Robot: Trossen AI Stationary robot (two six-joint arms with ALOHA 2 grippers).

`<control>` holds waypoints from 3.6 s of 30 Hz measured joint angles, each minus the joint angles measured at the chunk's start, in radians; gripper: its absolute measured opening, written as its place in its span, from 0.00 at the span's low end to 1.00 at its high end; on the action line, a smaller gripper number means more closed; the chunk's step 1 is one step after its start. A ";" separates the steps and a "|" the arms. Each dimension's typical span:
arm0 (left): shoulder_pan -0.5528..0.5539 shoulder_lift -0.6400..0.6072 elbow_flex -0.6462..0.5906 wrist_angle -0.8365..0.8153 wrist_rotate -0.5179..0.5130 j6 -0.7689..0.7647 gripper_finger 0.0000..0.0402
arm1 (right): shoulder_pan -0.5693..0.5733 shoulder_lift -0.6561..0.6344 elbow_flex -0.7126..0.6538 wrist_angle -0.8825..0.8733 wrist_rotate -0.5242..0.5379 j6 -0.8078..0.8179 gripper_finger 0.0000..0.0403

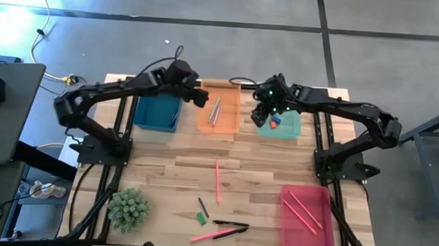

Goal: Sort crayons/erasers/pens/pencils in bins
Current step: Put the top pink pencil into the pink bin

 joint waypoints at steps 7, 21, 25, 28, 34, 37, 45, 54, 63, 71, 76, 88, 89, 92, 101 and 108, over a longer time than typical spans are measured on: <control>-0.100 -0.122 0.000 -0.266 -0.108 0.078 0.29 | 0.122 -0.002 0.000 0.065 0.003 0.106 0.43; -0.380 -0.280 -0.203 -0.321 -0.164 0.095 0.29 | 0.363 0.021 0.200 0.059 0.288 0.434 0.43; -0.408 -0.310 -0.204 -0.345 -0.163 0.148 0.29 | 0.409 0.071 0.304 -0.010 0.298 0.526 0.43; -0.415 -0.339 -0.204 -0.393 -0.167 0.196 0.29 | 0.445 0.127 0.397 -0.118 0.314 0.596 0.43; -0.416 -0.405 -0.204 -0.540 -0.199 0.260 0.29 | 0.516 0.282 0.600 -0.343 0.317 0.776 0.43; -0.416 -0.434 -0.204 -0.599 -0.254 0.268 0.29 | 0.553 0.372 0.704 -0.452 0.296 0.889 0.43; -0.415 -0.493 -0.204 -0.668 -0.320 0.279 0.29 | 0.638 0.587 0.916 -0.605 0.264 1.128 0.43; -0.415 -0.520 -0.204 -0.667 -0.321 0.313 0.29 | 0.708 0.743 0.958 -0.598 0.144 1.295 0.43; -0.415 -0.519 -0.204 -0.667 -0.321 0.321 0.29 | 0.767 0.850 0.958 -0.551 0.076 1.406 0.43; -0.415 -0.519 -0.204 -0.667 -0.320 0.320 0.29 | 0.795 0.929 0.958 -0.481 0.052 1.411 0.43; -0.415 -0.519 -0.204 -0.667 -0.319 0.320 0.29 | 0.802 0.960 0.958 -0.460 0.050 1.408 0.43; -0.415 -0.518 -0.204 -0.666 -0.319 0.320 0.29 | 0.809 0.985 0.927 -0.465 0.044 1.415 0.43; -0.415 -0.518 -0.204 -0.666 -0.319 0.320 0.29 | 0.811 0.985 0.916 -0.465 0.035 1.421 0.43; -0.415 -0.518 -0.204 -0.666 -0.319 0.320 0.29 | 0.816 0.985 0.884 -0.438 0.008 1.424 0.43; -0.415 -0.518 -0.204 -0.666 -0.319 0.312 0.29 | 0.822 0.984 0.858 -0.420 0.006 1.426 0.42; -0.415 -0.518 -0.204 -0.666 -0.319 0.312 0.29 | 0.823 0.984 0.856 -0.417 0.030 1.400 0.27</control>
